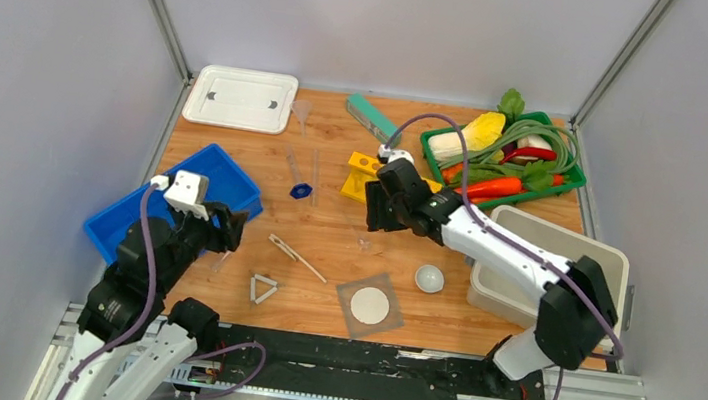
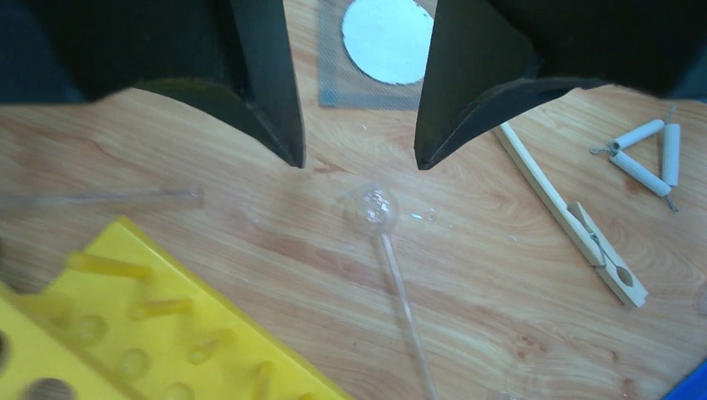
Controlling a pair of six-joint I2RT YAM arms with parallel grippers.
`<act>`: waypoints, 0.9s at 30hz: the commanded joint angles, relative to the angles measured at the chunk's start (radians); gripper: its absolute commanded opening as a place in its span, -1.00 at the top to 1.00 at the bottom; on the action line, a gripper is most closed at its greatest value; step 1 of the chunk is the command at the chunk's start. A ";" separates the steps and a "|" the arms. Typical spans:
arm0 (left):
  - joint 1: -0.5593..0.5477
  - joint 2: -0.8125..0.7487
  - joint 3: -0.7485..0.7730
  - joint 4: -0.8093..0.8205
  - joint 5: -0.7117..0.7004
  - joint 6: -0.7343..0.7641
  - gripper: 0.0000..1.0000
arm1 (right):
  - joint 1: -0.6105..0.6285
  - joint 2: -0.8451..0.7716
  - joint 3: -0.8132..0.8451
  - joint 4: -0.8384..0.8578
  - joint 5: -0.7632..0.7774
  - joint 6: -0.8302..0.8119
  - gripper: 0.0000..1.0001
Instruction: Organize the chemistry lab equipment
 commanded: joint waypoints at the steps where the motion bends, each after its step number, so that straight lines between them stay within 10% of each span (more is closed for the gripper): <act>1: -0.005 -0.086 -0.018 0.081 -0.029 0.032 -0.36 | 0.003 0.118 0.094 0.123 -0.120 -0.076 -0.02; 27: -0.005 -0.151 -0.018 0.057 -0.127 0.043 -0.32 | 0.061 0.574 0.373 0.040 0.023 -0.224 0.26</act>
